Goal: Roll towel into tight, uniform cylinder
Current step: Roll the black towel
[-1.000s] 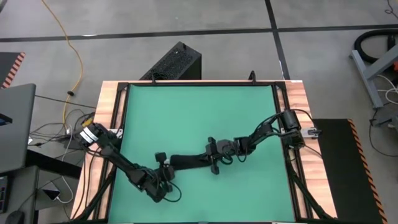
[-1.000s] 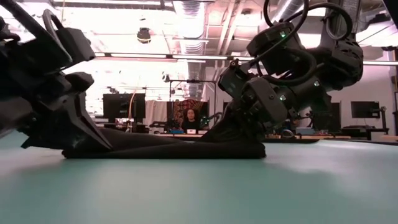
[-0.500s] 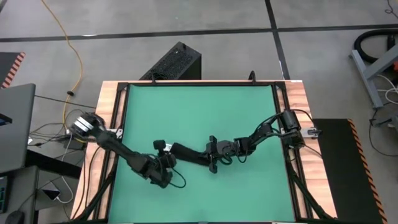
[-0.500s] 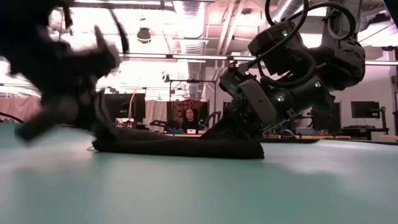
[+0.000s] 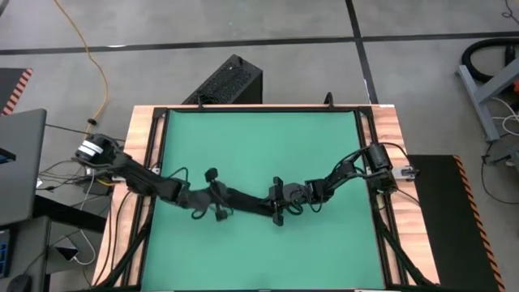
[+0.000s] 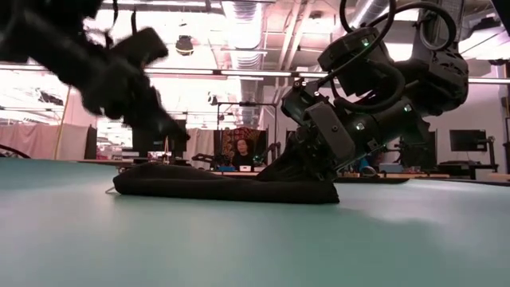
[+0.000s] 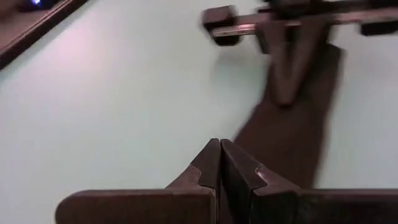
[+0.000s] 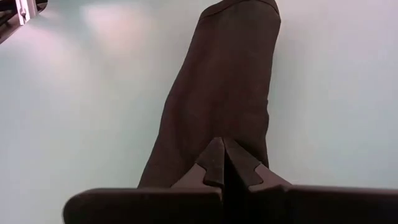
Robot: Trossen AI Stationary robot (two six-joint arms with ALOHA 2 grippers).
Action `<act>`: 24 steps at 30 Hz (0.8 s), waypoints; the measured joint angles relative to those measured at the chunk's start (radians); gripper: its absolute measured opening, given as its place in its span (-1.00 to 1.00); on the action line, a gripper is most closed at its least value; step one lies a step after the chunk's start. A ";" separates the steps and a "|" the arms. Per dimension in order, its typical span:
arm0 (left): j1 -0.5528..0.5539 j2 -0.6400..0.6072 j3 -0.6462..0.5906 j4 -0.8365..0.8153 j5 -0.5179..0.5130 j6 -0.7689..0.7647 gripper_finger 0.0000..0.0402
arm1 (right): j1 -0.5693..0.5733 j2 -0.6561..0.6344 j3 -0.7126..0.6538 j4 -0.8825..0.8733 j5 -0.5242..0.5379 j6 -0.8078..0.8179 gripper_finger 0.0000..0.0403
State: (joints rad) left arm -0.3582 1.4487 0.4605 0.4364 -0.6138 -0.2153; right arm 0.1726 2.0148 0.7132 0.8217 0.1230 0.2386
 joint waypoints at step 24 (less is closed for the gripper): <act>-0.004 0.317 -0.123 0.357 0.077 -0.173 -1.00 | 0.002 -0.044 0.007 -0.037 0.006 0.005 -0.89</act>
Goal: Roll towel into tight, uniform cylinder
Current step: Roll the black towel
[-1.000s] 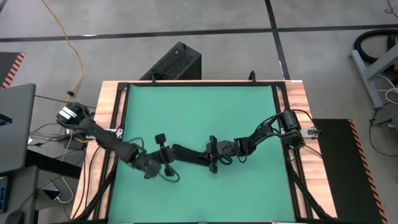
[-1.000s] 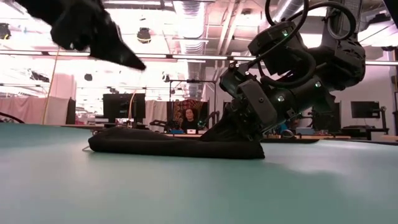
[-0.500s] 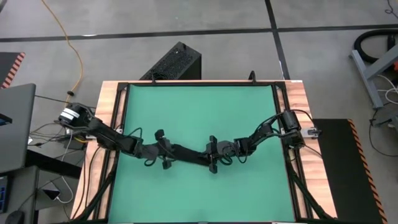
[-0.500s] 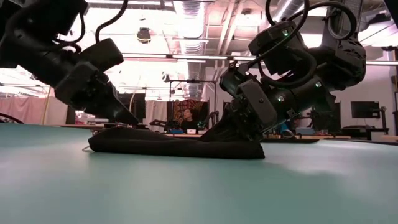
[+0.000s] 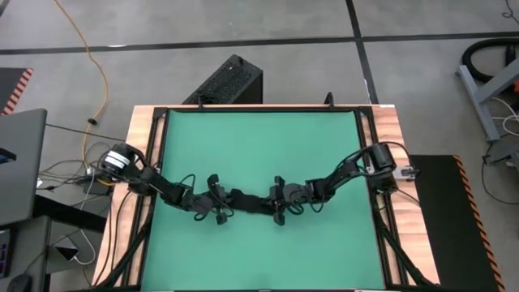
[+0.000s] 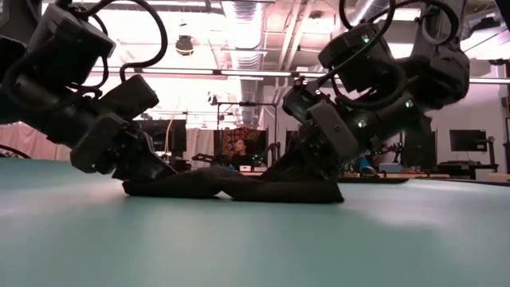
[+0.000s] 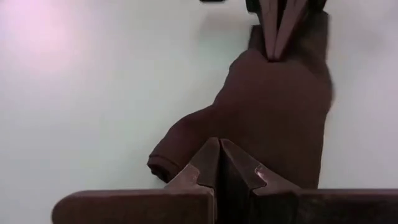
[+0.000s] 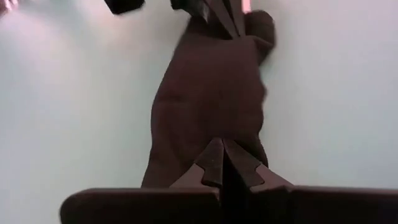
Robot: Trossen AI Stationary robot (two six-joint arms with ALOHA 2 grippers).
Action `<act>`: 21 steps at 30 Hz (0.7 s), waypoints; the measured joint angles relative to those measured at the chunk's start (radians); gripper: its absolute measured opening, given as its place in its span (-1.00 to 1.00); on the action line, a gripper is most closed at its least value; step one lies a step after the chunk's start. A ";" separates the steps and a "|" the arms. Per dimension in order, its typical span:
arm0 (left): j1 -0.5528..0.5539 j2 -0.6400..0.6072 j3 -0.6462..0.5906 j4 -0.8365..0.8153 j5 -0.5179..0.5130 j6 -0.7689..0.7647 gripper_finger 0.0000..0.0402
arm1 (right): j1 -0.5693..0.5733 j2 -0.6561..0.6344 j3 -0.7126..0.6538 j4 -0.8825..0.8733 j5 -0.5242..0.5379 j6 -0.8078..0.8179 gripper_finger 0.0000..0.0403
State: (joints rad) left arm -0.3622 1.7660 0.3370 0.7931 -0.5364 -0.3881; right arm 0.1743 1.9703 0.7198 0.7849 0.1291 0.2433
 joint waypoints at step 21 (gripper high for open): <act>-0.052 0.003 0.051 -0.024 -0.084 -0.156 -1.00 | 0.284 0.002 0.000 0.142 0.620 0.015 -0.93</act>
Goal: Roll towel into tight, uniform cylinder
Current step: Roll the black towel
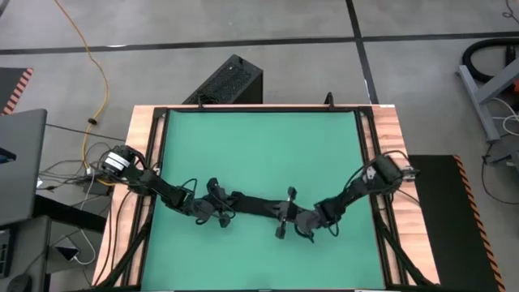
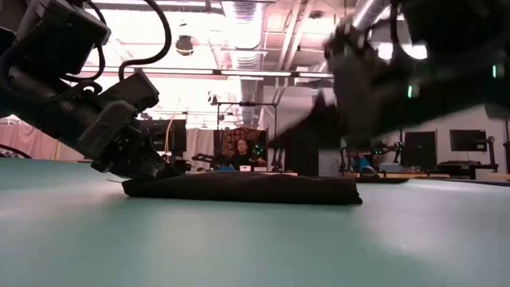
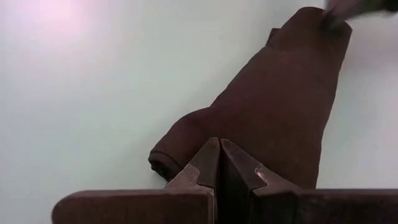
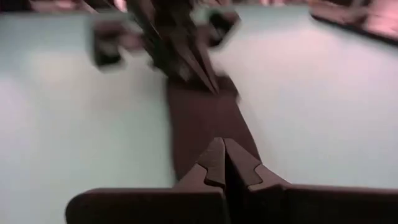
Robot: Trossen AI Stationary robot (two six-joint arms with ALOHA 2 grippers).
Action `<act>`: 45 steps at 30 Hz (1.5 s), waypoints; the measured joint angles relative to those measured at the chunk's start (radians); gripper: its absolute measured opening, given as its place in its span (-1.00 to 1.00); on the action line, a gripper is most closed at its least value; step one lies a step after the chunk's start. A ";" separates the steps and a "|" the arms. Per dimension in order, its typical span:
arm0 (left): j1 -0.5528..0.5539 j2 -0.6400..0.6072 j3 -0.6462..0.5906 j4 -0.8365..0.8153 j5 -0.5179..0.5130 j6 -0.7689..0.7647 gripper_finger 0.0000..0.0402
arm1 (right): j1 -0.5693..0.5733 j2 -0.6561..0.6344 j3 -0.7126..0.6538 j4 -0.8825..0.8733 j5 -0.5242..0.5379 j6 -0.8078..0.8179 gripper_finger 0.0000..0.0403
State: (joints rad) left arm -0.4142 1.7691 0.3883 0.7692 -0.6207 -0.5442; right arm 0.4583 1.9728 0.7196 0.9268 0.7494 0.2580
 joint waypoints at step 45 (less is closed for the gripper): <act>0.303 -0.022 -0.029 0.110 0.188 0.193 -1.00 | -0.363 0.041 -0.136 0.026 -0.378 -0.119 -0.91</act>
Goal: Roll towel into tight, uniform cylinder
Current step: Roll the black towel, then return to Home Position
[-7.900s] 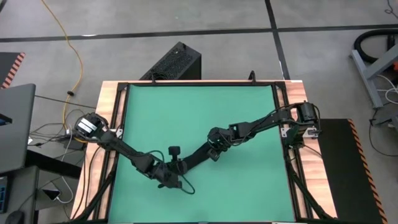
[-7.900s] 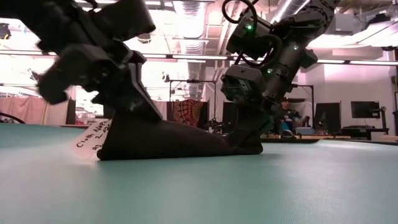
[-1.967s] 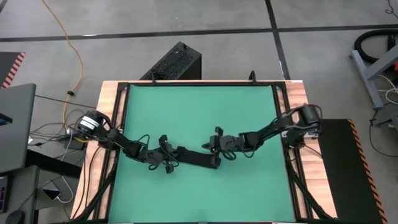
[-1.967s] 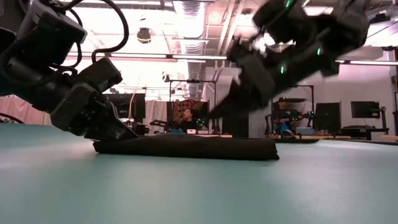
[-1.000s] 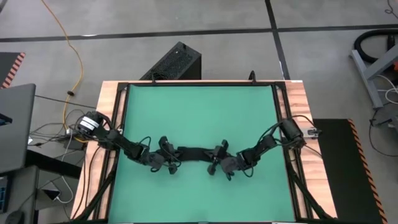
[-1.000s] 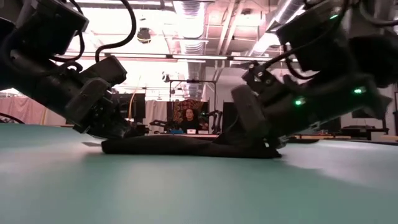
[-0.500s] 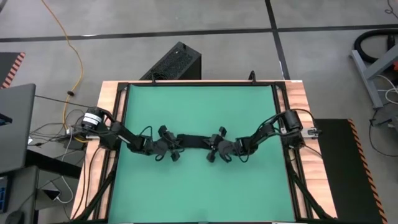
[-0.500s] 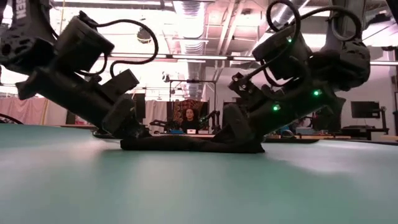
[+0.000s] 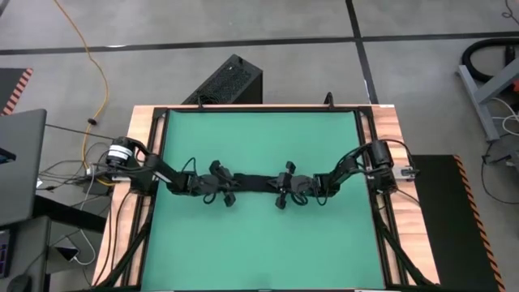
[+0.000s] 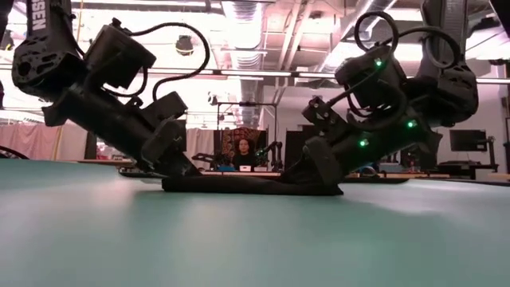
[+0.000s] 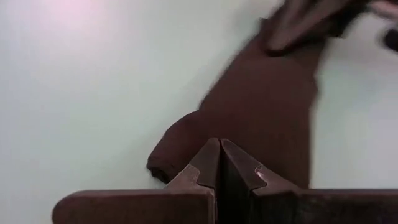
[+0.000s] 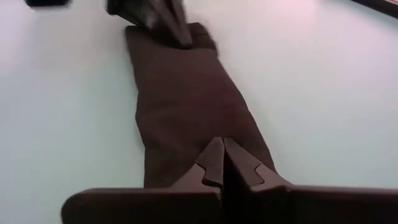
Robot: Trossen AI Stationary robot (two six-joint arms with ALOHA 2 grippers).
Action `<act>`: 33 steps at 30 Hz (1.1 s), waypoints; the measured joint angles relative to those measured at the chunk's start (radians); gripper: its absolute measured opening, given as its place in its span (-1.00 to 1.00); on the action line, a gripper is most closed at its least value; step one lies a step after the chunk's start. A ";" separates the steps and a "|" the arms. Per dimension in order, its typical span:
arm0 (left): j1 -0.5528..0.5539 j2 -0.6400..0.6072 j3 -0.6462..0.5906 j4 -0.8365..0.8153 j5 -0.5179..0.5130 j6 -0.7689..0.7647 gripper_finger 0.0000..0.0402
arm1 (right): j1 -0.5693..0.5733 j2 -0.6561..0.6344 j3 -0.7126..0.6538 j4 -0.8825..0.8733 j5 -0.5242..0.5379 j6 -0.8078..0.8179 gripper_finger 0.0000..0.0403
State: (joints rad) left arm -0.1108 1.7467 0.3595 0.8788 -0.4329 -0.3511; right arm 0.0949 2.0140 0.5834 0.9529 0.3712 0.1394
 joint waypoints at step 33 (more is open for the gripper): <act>-0.067 -1.376 -0.052 -0.623 -0.020 0.372 -1.00 | 0.153 -1.146 -0.070 -0.716 -0.004 -0.240 -0.80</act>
State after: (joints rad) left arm -0.1780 0.3704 0.3079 0.2557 -0.4530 0.0211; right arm 0.2481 0.8682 0.5135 0.2365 0.3674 -0.1010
